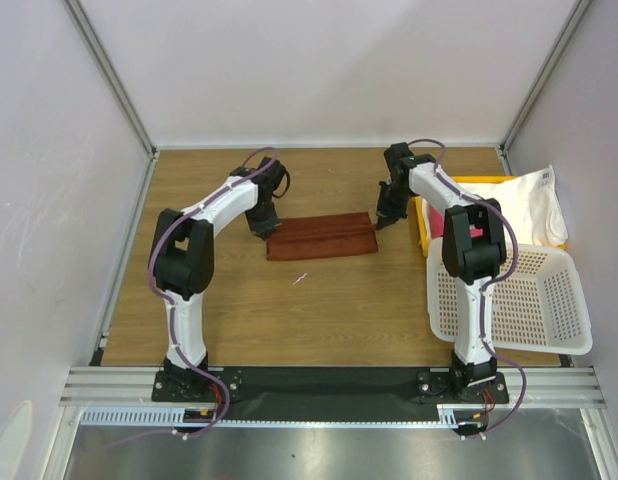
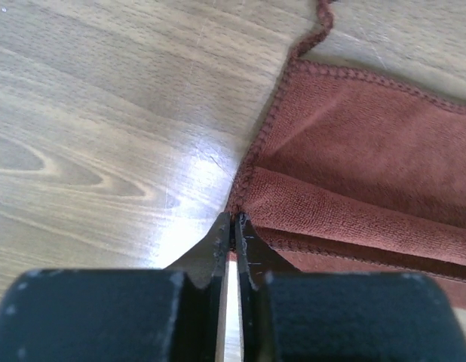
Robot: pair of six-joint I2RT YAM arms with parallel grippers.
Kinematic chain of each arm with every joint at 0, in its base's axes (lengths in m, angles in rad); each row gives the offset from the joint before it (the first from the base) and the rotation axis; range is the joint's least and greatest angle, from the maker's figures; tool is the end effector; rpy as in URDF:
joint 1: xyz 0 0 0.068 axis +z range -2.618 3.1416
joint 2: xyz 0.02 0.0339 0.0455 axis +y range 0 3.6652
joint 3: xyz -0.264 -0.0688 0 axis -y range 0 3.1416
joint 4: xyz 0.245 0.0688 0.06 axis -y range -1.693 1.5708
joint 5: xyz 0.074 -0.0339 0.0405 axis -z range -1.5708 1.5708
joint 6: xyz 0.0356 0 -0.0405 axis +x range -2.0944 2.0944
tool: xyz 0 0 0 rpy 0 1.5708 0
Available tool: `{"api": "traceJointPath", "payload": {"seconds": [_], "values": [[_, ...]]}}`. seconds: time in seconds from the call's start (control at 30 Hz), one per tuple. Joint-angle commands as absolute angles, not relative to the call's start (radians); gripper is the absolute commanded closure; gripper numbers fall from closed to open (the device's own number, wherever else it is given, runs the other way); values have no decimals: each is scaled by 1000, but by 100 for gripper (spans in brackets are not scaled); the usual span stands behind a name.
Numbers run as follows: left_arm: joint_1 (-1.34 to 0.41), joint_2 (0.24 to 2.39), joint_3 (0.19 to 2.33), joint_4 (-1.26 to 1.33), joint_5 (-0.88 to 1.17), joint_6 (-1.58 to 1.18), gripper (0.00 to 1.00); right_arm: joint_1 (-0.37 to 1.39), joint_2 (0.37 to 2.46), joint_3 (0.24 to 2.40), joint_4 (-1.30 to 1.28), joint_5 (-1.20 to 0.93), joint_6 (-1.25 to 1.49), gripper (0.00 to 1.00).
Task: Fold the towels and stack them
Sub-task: Fold the towel
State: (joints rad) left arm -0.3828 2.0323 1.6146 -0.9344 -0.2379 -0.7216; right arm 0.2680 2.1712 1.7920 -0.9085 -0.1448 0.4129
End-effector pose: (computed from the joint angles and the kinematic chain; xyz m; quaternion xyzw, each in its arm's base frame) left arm 0.3829 -0.1451 0.1993 -0.1792 0.9707 0.0436 0.1541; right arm 0.4321 0.1240 0.1915 0.0613 0.9856 0.1145 0.1087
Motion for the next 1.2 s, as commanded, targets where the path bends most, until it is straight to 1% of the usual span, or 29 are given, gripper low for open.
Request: {"api": "traceJointPath", "payload": {"seconds": [0.0, 0.13, 0.17, 0.23, 0.27, 0.3, 0.43, 0.47, 0.5, 0.57, 0.6, 0.7, 0.8, 0.87, 0.9, 0.93, 1.0, 1.03, 1.1, 1.13, 1.17], "values": [[-345, 2045, 1660, -999, -336, -684, 87, 236, 2203, 1873, -913, -107, 377, 100], [-334, 2056, 1672, -985, -344, -684, 84, 235, 2238, 1916, -881, -126, 371, 99], [-330, 2060, 1678, -986, -347, -684, 83, 235, 2256, 1927, -879, -129, 370, 96], [-325, 2068, 1695, -983, -348, -689, 74, 235, 2275, 1962, -888, -127, 367, 92], [-325, 2068, 1697, -976, -348, -687, 71, 233, 2282, 1967, -887, -124, 365, 81], [-324, 2069, 1700, -960, -350, -686, 67, 232, 2284, 1970, -884, -126, 368, 76], [-321, 2085, 1722, -904, -333, -681, 61, 224, 2298, 2002, -838, -152, 370, 66], [-319, 2092, 1733, -900, -331, -684, 60, 221, 2305, 2016, -836, -158, 377, 58], [-319, 2098, 1744, -879, -328, -680, 58, 219, 2316, 2028, -835, -169, 382, 56], [-319, 2114, 1762, -839, -289, -655, 48, 215, 2324, 2054, -821, -175, 393, 52], [-319, 2118, 1770, -813, -281, -638, 43, 213, 2325, 2063, -818, -182, 396, 51], [-319, 2117, 1789, -787, -262, -620, 33, 213, 2319, 2080, -802, -208, 384, 51], [-319, 2086, 1802, -834, -291, -632, 30, 213, 2283, 2054, -784, -267, 374, 51], [-319, 2042, 1757, -848, -270, -650, 26, 216, 2247, 2027, -778, -296, 385, 51], [-321, 2008, 1726, -839, -256, -679, 21, 218, 2234, 1981, -773, -325, 391, 51], [-321, 1943, 1648, -825, -238, -695, 18, 221, 2220, 1959, -766, -336, 403, 51], [-321, 1873, 1568, -775, -181, -754, 11, 229, 2175, 1909, -752, -356, 417, 52], [-321, 1817, 1495, -758, -158, -773, 10, 229, 2163, 1860, -735, -362, 432, 52], [-322, 1770, 1422, -671, -80, -825, 7, 233, 2123, 1818, -710, -388, 454, 50], [-322, 1731, 1355, -642, -60, -845, 6, 236, 2109, 1783, -689, -394, 469, 49], [-325, 1717, 1324, -585, -34, -886, 5, 238, 2088, 1767, -677, -405, 520, 45]]}}
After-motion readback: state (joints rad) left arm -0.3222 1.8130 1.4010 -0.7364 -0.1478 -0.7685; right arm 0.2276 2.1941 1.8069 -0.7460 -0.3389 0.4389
